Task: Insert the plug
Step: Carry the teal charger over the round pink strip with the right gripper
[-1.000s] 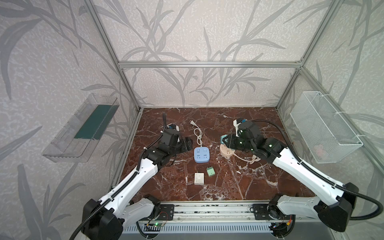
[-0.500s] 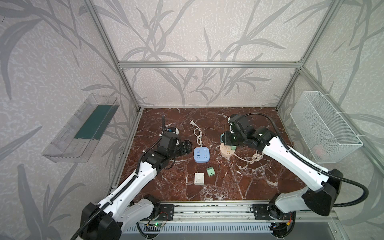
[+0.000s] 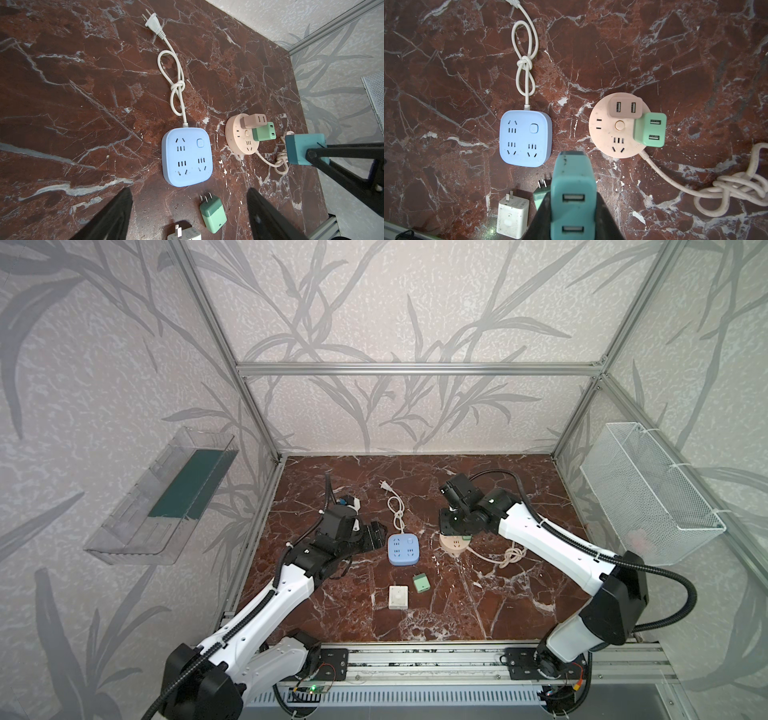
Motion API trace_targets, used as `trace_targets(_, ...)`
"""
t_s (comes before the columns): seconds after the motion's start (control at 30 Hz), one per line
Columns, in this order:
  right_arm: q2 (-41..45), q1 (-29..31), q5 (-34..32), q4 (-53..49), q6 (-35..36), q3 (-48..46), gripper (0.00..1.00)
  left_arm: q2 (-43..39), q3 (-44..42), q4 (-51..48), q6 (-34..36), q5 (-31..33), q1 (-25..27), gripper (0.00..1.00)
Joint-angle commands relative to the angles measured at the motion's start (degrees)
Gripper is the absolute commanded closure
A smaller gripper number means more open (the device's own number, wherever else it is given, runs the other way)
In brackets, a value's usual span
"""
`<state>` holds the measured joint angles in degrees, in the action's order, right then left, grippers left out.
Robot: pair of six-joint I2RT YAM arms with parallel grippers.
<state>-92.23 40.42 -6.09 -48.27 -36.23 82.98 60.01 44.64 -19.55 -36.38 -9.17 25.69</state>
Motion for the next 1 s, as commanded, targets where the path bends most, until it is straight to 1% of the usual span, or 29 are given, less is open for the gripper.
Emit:
trace_targets(0.0, -1.4, -1.1, -0.9, 0.0, 1.4, 1.1, 1.00, 0.5, -0.7, 1.4, 0.6, -1.4, -0.5, 0.17)
trace_targets(0.43, -5.2, -1.5, -3.9, 0.1, 3.7, 2.0, 1.00, 0.5, -1.0, 2.3, 0.2, -2.5, -0.9, 0.18)
trace_targets(0.5, -7.1, -1.7, -4.1, 0.4, 4.0, 2.3, 1.00, 0.5, -1.0, 2.5, 0.1, -2.9, -1.0, 0.18)
trace_targets(0.8, -10.9, -3.1, -3.3, 1.4, 4.3, 2.9, 1.00, 0.3, -1.3, 3.6, -0.5, -3.7, -1.2, 0.18)
trace_targets(0.97, -11.9, -3.8, -2.5, 3.3, 3.5, 1.4, 1.00, -0.2, -1.5, 4.2, -0.5, -4.0, -1.3, 0.18)
